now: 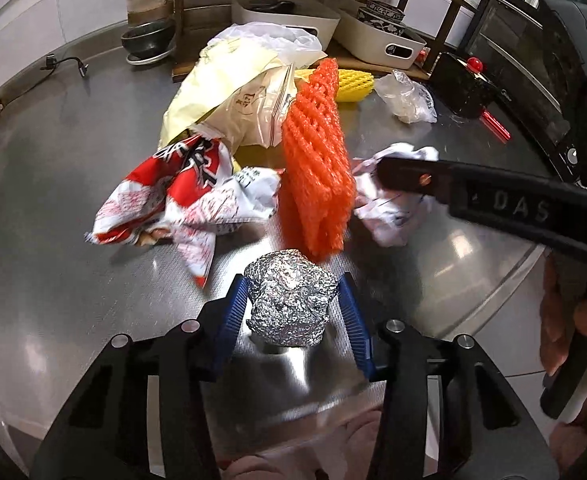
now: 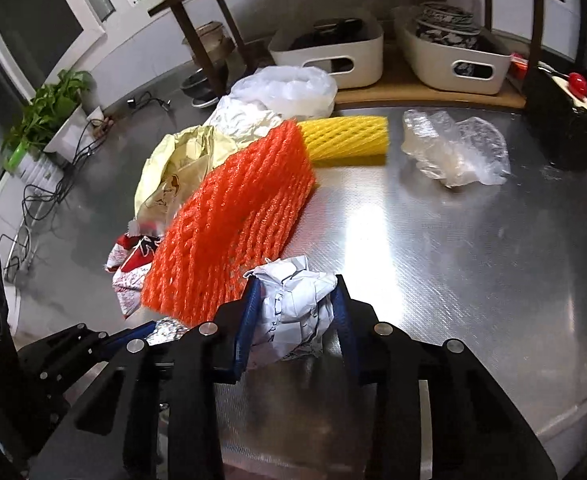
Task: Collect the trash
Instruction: 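Lower foil and paper into the bin and open both tools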
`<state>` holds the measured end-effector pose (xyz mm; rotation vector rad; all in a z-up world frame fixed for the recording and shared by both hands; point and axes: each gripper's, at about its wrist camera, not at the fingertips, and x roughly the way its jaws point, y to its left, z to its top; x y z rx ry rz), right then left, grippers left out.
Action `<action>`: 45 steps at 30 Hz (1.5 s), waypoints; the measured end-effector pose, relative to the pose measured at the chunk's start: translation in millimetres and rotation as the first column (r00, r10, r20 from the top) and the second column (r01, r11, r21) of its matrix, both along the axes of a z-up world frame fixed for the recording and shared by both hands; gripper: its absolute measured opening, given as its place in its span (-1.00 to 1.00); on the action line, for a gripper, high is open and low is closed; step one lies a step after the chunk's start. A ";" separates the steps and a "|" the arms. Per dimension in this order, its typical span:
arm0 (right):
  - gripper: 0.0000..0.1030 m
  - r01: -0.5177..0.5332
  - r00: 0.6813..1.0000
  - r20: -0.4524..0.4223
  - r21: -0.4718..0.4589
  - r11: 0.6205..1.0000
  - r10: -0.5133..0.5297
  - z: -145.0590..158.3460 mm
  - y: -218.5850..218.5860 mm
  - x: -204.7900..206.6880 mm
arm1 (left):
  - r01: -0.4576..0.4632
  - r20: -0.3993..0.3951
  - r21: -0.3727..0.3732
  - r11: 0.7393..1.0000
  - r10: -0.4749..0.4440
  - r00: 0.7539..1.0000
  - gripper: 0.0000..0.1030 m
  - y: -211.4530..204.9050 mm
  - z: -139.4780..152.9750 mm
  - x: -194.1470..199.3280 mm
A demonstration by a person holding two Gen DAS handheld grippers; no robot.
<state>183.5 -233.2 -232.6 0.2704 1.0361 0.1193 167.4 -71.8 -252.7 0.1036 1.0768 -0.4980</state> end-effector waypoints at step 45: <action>-0.28 0.065 0.930 -0.365 0.018 0.998 -0.054 -208.0 48.3 -145.0 | -0.115 -0.284 0.112 0.987 0.142 0.948 -0.13 46.7 -195.9 -144.3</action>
